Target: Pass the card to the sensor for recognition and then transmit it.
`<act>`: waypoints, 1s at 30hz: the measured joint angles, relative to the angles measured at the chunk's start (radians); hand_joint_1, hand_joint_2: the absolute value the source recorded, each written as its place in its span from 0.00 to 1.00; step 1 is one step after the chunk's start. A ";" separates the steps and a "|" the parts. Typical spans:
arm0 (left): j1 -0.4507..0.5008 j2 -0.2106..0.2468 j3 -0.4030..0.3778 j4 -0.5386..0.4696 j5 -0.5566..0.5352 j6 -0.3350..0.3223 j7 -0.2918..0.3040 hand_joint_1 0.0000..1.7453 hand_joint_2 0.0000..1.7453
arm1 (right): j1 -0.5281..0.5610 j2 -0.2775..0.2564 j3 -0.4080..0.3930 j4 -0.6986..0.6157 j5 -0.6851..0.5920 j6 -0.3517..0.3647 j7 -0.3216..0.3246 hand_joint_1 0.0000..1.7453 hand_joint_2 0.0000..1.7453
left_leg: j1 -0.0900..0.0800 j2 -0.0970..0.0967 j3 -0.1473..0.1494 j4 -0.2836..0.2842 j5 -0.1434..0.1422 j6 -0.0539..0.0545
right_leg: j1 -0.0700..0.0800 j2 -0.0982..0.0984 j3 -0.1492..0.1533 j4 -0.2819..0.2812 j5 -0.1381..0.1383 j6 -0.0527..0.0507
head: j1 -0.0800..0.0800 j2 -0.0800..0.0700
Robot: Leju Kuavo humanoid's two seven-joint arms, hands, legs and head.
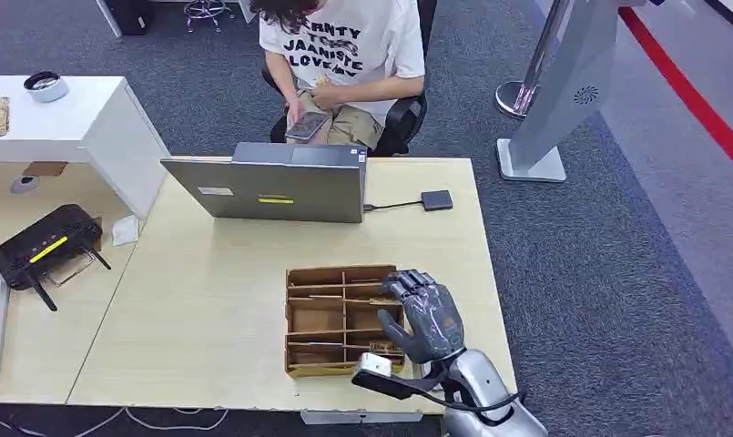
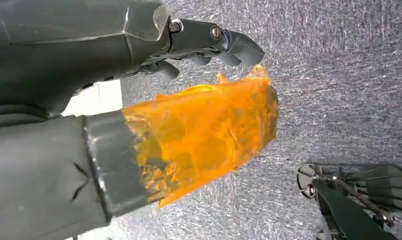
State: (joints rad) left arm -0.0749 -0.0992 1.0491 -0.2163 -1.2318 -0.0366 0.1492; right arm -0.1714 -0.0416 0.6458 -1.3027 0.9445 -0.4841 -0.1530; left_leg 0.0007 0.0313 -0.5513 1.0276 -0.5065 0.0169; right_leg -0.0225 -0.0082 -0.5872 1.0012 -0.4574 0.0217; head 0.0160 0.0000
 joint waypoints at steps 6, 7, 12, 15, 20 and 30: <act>-0.001 0.000 0.000 0.000 -0.006 0.001 0.000 0.00 0.00 | -0.017 0.019 -0.002 0.026 -0.015 0.014 0.000 0.44 1.00 | 0.000 0.000 0.000 0.000 0.000 0.000 | 0.000 0.000 0.000 0.000 0.000 0.000 | 0.000 0.000; -0.001 0.000 0.000 0.000 -0.007 0.001 0.000 0.00 0.00 | -0.018 0.022 -0.002 0.031 -0.016 0.015 0.000 0.44 1.00 | 0.000 0.000 0.000 0.000 0.000 0.000 | 0.000 0.000 0.000 0.000 0.000 0.000 | 0.000 0.000; -0.001 0.000 0.000 0.000 -0.010 0.003 0.000 0.00 0.00 | -0.027 0.032 -0.003 0.054 -0.024 0.017 0.000 0.43 1.00 | 0.000 0.000 0.000 0.000 0.000 0.000 | 0.000 0.000 0.000 0.000 0.000 0.000 | 0.000 0.000; -0.001 0.000 0.000 0.000 -0.010 0.006 0.000 0.00 0.00 | -0.031 0.037 -0.005 0.066 -0.027 0.018 0.000 0.43 1.00 | 0.000 0.000 0.000 0.000 0.000 0.000 | 0.000 0.000 0.000 0.000 0.000 0.000 | 0.000 0.000; -0.001 0.000 0.000 0.000 -0.009 0.006 0.000 0.00 0.00 | -0.033 0.040 -0.006 0.082 -0.033 0.020 0.000 0.42 1.00 | 0.000 0.000 0.000 0.000 0.000 0.000 | 0.000 0.000 0.000 0.000 0.000 0.000 | 0.000 0.000; -0.001 0.000 0.000 0.000 -0.009 0.006 0.000 0.00 0.00 | -0.034 0.040 -0.013 0.102 -0.033 0.020 0.000 0.46 1.00 | 0.000 0.000 0.000 0.000 0.000 0.000 | 0.000 0.000 0.000 0.000 0.000 0.000 | 0.000 0.000</act>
State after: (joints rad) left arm -0.0761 -0.0996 1.0491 -0.2163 -1.2409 -0.0301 0.1492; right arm -0.2049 -0.0015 0.6325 -1.2005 0.9113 -0.4643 -0.1534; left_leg 0.0007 0.0313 -0.5514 1.0276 -0.5064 0.0169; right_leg -0.0226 -0.0082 -0.5872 1.0012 -0.4574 0.0217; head 0.0160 0.0000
